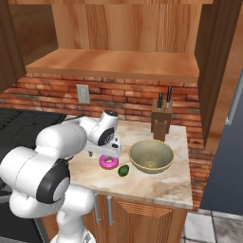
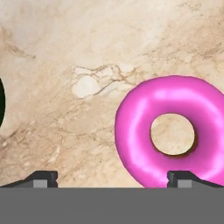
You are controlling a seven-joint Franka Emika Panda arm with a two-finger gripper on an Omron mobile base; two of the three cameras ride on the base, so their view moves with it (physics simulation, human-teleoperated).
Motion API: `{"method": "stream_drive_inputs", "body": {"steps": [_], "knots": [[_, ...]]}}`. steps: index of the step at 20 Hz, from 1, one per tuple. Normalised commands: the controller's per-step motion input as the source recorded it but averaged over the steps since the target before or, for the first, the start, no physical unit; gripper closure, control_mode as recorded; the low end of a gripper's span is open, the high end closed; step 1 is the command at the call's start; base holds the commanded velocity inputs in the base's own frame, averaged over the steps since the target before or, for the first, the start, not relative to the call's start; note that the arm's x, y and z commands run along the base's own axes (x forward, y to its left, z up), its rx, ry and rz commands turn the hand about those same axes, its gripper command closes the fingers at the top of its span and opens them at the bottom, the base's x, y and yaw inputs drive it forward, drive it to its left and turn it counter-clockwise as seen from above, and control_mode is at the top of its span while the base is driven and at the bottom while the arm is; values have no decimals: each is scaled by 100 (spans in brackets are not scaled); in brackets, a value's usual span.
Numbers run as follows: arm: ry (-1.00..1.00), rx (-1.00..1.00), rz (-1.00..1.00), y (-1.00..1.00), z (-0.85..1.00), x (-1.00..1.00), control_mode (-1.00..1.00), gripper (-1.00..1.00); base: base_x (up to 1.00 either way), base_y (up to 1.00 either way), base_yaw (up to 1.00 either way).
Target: Pick both bowls and place them on the counter. Then place the donut in one bowl and place the avocado in the other bowl.
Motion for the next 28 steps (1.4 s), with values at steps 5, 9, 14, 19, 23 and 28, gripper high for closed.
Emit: {"method": "stream_drive_inputs", "body": {"steps": [5,9,14,19,23,28], "knots": [[-1,-2,11,0,-2,4,-100,-100,0,0,0],[0,-2,8,0,-5,0,-100,-100,0,0,0],[0,-1,1,0,-7,0,-100,-100,0,0,0],[0,0,3,0,-12,0,-100,-100,0,0,0],[-1,-1,5,0,-23,3,-100,-100,0,0,0],[0,-4,8,0,-28,15,-100,-100,0,0,0]]}}
